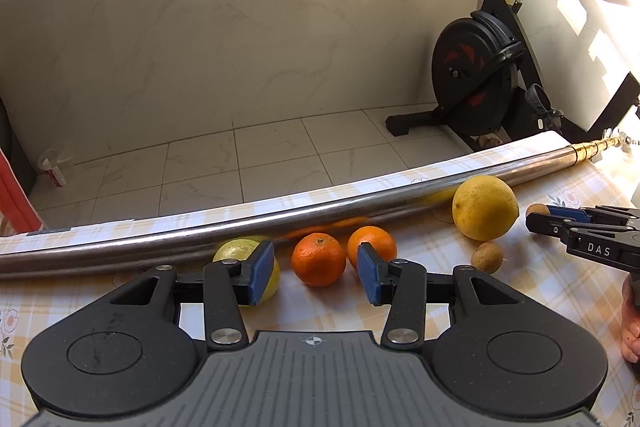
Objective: Organize fruits
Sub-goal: 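Grasp a tangerine with the left tool while the right tool grasps a brown kiwi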
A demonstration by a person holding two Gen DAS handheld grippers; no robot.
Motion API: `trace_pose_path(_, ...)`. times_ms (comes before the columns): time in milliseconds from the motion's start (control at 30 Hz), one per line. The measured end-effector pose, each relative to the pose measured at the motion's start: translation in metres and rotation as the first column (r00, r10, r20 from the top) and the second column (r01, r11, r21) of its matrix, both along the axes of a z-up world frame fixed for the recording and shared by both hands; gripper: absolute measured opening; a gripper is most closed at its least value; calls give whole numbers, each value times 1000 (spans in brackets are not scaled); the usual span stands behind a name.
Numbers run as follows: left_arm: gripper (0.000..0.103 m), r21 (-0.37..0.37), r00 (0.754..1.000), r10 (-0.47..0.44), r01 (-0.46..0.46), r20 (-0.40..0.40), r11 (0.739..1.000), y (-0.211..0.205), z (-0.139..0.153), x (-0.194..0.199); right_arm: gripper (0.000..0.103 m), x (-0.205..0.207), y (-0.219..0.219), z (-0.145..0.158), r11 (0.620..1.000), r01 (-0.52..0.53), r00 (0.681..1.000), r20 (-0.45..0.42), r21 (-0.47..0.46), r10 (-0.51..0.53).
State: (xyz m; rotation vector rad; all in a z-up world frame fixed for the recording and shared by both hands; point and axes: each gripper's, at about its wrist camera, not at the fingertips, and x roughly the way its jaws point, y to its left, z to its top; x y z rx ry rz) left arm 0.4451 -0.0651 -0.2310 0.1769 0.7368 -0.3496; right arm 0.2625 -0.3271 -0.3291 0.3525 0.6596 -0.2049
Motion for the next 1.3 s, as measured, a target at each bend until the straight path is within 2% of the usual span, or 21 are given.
trace_pose_path(333,48,56,1000,-27,27,13,998,-17,-7,4,30,-7,3,3,999,31,999,38,-32,-30)
trace_pose_path(500,43,128,998,-50,45,30,991,-23,-14,11,30,-7,1,3,1000,15,999,40,-22,-14)
trace_pose_path(633,43,99,1000,-22,22,-3,995,-18,-15,21,30,-8,2,3,1000,10,999,44,-16,-9)
trace_pose_path(800,42,96,998,-42,46,-42,994,-23,-19,25,30,-8,1,2,1000,9,999,49,-5,-9)
trace_pose_path(1133,40,200,998,-54,59,-28,978,-36,-35,25,30,-10,-3,3,1000,9,998,55,8,-9)
trace_pose_path(1300,38,137,999,-34,37,-25,990,-24,-30,24,30,-10,-2,3,1000,11,998,56,6,-11)
